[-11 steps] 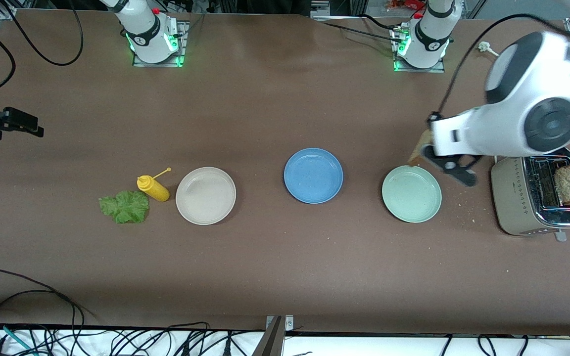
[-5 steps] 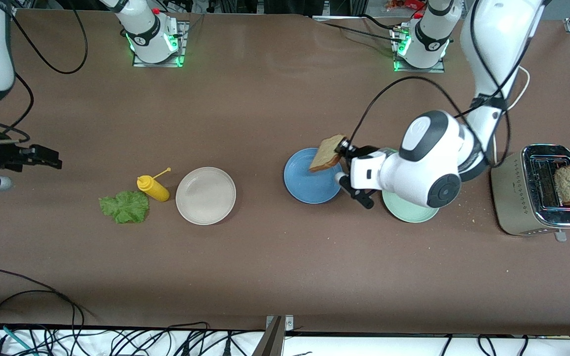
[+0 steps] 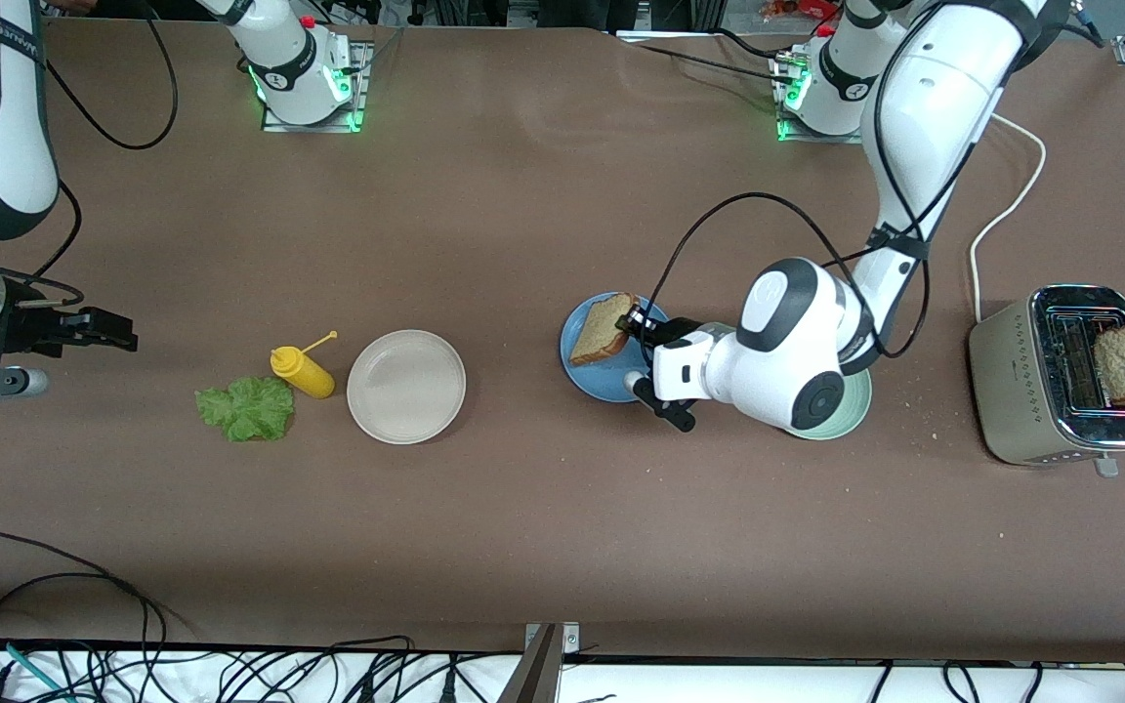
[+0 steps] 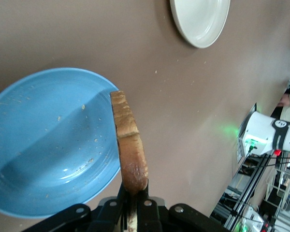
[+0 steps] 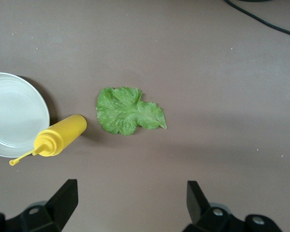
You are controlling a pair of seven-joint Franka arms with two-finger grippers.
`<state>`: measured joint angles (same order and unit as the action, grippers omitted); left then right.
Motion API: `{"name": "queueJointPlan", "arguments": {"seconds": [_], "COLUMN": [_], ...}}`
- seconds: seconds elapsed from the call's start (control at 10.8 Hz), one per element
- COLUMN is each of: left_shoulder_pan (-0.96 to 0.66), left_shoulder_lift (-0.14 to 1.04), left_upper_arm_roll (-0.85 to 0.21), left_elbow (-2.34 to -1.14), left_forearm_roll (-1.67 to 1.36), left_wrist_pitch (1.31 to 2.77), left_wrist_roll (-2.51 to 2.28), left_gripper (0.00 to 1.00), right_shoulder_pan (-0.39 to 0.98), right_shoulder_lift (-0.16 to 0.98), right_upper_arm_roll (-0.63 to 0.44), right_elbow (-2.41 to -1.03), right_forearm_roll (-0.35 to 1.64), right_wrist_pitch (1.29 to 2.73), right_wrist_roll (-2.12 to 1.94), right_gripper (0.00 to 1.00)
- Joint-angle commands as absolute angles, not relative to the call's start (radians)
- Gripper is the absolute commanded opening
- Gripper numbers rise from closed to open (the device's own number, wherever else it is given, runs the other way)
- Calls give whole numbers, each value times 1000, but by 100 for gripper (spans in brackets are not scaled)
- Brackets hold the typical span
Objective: Make sandwich in blue plate with both arms
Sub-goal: 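Carry the bread to the blue plate and open the left gripper, then raise the left gripper toward the toaster while the right gripper reaches the lettuce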
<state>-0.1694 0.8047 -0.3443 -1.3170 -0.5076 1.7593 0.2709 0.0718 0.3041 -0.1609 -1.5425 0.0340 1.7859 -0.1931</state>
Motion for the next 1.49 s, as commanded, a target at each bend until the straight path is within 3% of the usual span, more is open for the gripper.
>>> {"name": "queueJointPlan", "arguments": {"seconds": [0.0,0.09,0.19,0.28,0.84,1.39], "left_shoulder_pan": [-170,-163,-163,-160,-48,11], "left_shoulder_lift": [857,862,862,859,773,481], "left_upper_arm_roll": [-333,-330,-313,-302,-301,-301], "left_elbow": [-1324,-1325,-1333,-1336,-1325,-1324], "left_forearm_roll": [-532,-529,-519,-468,-342,-56], "left_wrist_pitch": [1772,1770,1770,1766,1668,1496], "left_wrist_roll": [406,419,419,446,519,410], "left_gripper": [0,3,69,100,100,100], "right_shoulder_pan": [77,77,77,77,77,77], "right_shoulder_lift": [296,296,296,296,310,373], "right_upper_arm_roll": [-167,-167,-167,-167,-167,-161], "right_elbow": [-1566,-1568,-1568,-1568,-1581,-1730], "right_forearm_roll": [31,31,31,29,28,28], "right_wrist_pitch": [1810,1815,1815,1815,1841,2098], "right_wrist_roll": [-209,-209,-209,-209,-209,-209], "right_gripper": [100,100,100,100,100,100]}}
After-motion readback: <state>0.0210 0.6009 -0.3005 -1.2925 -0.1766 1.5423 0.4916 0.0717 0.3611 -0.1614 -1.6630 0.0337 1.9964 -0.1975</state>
